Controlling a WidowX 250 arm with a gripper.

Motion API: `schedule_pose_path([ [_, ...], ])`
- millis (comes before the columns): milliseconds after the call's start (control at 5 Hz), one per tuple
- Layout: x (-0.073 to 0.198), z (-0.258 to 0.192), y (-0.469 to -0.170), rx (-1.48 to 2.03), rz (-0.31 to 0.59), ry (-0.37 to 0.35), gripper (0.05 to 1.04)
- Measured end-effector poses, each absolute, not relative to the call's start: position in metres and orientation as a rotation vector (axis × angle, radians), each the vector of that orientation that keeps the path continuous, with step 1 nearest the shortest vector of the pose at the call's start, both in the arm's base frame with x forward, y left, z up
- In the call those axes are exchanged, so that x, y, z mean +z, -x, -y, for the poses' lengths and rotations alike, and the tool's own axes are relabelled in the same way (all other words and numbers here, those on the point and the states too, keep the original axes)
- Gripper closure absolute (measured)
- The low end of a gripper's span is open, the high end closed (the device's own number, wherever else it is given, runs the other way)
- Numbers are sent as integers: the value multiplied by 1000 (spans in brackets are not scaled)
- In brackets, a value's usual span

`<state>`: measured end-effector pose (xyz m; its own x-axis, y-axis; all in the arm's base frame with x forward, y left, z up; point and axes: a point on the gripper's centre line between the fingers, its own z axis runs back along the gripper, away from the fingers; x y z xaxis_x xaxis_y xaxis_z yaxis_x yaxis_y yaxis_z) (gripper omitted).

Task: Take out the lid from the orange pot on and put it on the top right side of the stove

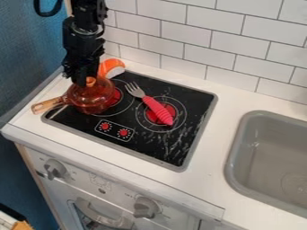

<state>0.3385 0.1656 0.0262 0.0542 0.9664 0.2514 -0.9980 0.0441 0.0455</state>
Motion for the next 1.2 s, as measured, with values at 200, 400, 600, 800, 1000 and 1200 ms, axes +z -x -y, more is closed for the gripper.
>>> schedule_pose_path([
  [200, 48, -159, -345, 1493, 223, -201, 710],
  [400, 77, -134, -350, 1443, 276, -141, 710],
  [600, 83, -89, -363, 1328, 287, -108, 710],
  [800, 90, -41, -381, 1222, 291, -74, 710],
  [1000, 65, 2, -398, 1127, 230, -90, 710],
  [1200, 49, 15, -416, 1084, 244, -52, 710],
])
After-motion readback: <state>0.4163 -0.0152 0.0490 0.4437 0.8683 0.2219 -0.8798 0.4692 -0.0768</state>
